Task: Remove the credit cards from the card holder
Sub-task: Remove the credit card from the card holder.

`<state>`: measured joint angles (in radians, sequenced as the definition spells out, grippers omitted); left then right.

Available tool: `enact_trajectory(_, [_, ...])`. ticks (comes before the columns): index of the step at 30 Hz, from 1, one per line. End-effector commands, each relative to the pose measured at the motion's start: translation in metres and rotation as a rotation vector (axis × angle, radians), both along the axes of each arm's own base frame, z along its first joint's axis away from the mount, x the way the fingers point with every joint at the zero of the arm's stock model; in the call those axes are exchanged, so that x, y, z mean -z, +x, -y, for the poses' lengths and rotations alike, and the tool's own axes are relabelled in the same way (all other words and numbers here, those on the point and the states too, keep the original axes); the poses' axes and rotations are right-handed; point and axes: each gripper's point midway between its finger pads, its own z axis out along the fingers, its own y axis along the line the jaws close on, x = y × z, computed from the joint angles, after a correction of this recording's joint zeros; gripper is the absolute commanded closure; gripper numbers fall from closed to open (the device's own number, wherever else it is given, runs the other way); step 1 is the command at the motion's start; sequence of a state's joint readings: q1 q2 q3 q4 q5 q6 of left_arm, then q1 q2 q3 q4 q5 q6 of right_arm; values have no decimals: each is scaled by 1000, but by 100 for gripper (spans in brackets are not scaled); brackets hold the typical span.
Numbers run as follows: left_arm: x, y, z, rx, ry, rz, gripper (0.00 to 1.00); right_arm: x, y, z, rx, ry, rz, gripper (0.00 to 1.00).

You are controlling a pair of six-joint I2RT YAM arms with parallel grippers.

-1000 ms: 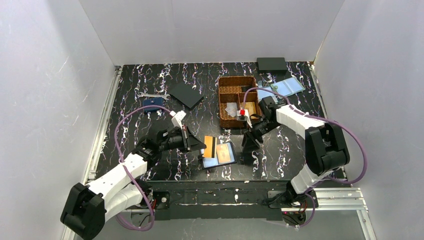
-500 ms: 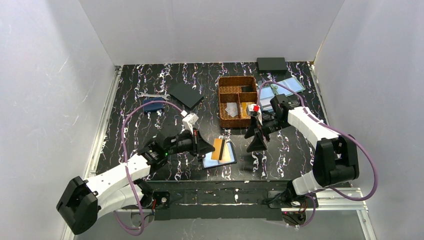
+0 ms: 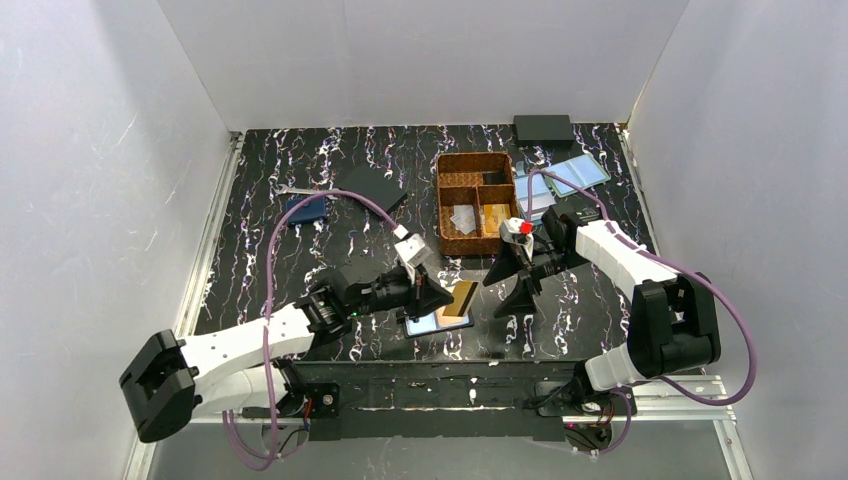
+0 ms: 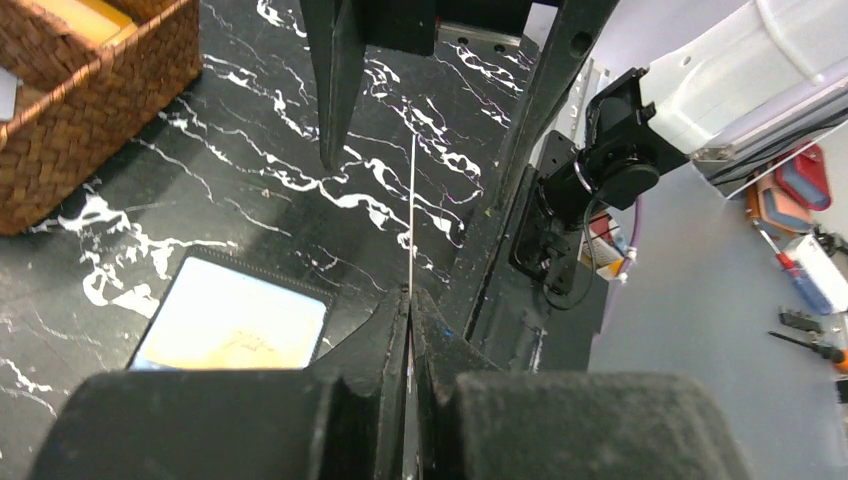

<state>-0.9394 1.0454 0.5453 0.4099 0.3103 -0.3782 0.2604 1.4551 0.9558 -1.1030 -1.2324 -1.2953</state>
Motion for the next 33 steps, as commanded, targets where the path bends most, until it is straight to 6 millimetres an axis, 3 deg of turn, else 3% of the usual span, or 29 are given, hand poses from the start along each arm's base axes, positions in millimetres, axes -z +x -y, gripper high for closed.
enact_trajectory(1, [-21,11,18,16,4,149,100,-16,-8,-5,-9,77,3,2])
enact_trajectory(8, [-10,14,36,45,40,136,100,-21,-8,-8,-5,92,14,16])
enact_trajectory(14, [-8,14,41,50,45,124,100,-20,-3,-10,6,80,3,39])
enact_trajectory(19, [-5,14,42,52,47,112,100,-19,-2,-11,2,71,3,68])
enact_trajectory(22, [-2,14,43,45,49,91,100,-18,-2,-11,-3,59,13,95])
enact_trajectory(23, [-1,14,42,39,49,83,100,-17,-1,-10,-4,51,17,99])
enact_trajectory(25, [-2,18,39,-2,40,61,90,-16,-1,-9,-6,34,29,99])
enact_trajectory(27, [-2,23,32,-70,32,34,72,-12,-1,-5,-10,1,53,99])
enact_trajectory(31, [-7,33,5,-262,-50,-76,9,-8,8,1,-6,-75,119,99])
enact_trajectory(32, [-7,37,-5,-332,-81,-115,2,-8,10,3,-2,-92,136,99])
enact_trajectory(33, [-9,38,-12,-376,-117,-159,2,-8,13,4,7,-108,144,99])
